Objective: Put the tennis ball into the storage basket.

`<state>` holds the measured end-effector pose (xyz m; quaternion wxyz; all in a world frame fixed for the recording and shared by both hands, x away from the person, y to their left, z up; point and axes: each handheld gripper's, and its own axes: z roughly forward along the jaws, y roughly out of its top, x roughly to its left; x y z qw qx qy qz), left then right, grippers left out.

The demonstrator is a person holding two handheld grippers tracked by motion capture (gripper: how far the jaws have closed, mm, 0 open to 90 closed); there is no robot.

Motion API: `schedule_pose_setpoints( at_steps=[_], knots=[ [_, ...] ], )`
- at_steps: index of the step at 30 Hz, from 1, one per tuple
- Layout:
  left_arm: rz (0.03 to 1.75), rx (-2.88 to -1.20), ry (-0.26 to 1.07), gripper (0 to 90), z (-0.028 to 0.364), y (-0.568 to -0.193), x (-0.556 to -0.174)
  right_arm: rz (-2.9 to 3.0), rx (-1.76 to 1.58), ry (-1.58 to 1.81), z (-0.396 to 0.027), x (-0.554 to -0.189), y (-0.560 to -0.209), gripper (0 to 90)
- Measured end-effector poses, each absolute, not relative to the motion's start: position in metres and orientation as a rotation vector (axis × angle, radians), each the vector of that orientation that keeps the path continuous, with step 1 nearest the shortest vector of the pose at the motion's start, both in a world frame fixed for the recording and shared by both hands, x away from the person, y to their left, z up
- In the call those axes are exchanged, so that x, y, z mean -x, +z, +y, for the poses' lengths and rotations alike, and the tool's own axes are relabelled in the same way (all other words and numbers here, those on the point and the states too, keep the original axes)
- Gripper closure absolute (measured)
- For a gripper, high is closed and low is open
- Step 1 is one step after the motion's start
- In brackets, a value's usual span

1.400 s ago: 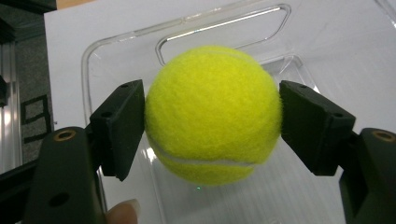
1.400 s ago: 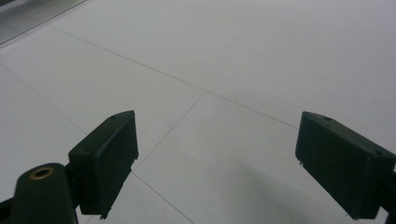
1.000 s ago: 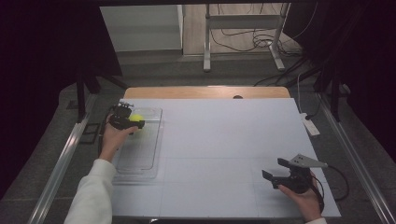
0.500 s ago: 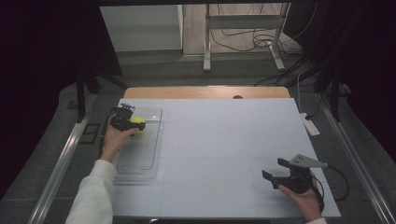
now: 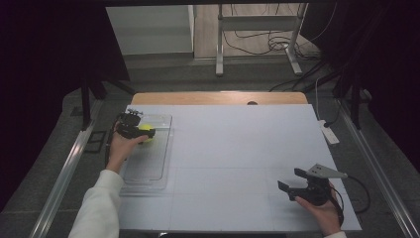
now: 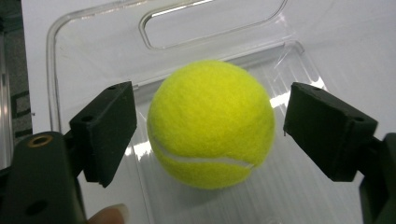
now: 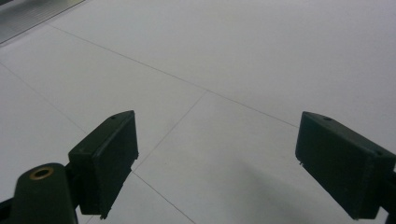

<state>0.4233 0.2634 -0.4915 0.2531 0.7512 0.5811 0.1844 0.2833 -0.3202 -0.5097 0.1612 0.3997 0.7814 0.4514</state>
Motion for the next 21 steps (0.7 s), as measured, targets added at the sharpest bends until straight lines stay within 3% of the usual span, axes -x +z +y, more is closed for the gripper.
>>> schedule_pose_setpoints(
  at_steps=[21],
  knots=[
    [1.405, -1.965, 0.481, 14.6, 0.255, -0.471, -0.406, 2.232, -1.146, 1.288, -0.320, -0.285, -0.511, 13.5]
  ],
)
